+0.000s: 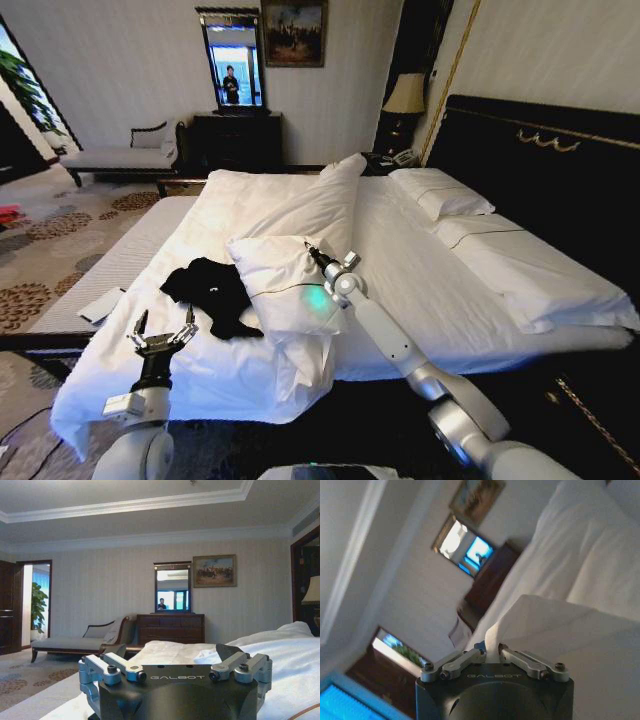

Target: Fold the clothes on the bed.

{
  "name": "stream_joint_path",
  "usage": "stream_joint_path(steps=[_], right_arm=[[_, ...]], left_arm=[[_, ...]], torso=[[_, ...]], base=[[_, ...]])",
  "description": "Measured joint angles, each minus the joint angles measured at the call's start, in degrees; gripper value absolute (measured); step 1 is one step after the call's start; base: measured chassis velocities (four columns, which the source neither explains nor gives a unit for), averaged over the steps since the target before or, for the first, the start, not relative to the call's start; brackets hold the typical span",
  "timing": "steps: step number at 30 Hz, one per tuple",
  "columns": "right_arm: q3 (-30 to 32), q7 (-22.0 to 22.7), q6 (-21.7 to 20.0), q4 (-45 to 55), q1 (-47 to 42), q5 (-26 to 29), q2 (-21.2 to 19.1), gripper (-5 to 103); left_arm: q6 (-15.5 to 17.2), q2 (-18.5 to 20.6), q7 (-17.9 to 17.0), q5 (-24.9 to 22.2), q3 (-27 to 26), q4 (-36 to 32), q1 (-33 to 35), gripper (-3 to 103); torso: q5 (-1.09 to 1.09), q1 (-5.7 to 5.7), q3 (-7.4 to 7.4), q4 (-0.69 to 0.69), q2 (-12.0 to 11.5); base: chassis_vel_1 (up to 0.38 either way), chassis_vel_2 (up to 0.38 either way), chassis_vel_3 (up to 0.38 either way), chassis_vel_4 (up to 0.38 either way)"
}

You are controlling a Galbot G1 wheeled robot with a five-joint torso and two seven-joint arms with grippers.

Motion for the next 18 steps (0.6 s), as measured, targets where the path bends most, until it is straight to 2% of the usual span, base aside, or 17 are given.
stream_joint_path(steps=[4,11,16,18], right_arm=[[4.0,0.1,3.1,5.5,-3.8,-0.2,-1.6,0],[9.4,0.6,4.2,13.3,-9.9,-0.3,-3.9,0],[17.4,1.5,4.8,22.7,-19.3,-0.9,-5.0,0],[18.9,1.7,4.9,24.0,-20.6,-0.9,-5.0,0]], left_arm=[[0.0,0.1,0.0,0.0,0.5,0.0,-0.3,100],[0.0,0.1,0.0,0.0,1.0,-0.1,-0.5,100],[0.0,0.2,-0.1,-0.1,1.4,-0.9,-0.4,100],[0.0,0.2,-0.1,-0.1,1.4,-1.0,-0.4,100]], torso=[[0.01,0.0,0.0,-0.02,0.0],[0.01,0.0,0.0,-0.01,0.0],[0.01,0.0,-0.01,-0.01,0.0],[0.01,0.0,-0.01,-0.02,0.0]], base=[[0.0,0.0,0.0,0.0],[0.0,0.0,0.0,0.0],[0.0,0.0,0.0,0.0],[0.0,0.0,0.0,0.0]])
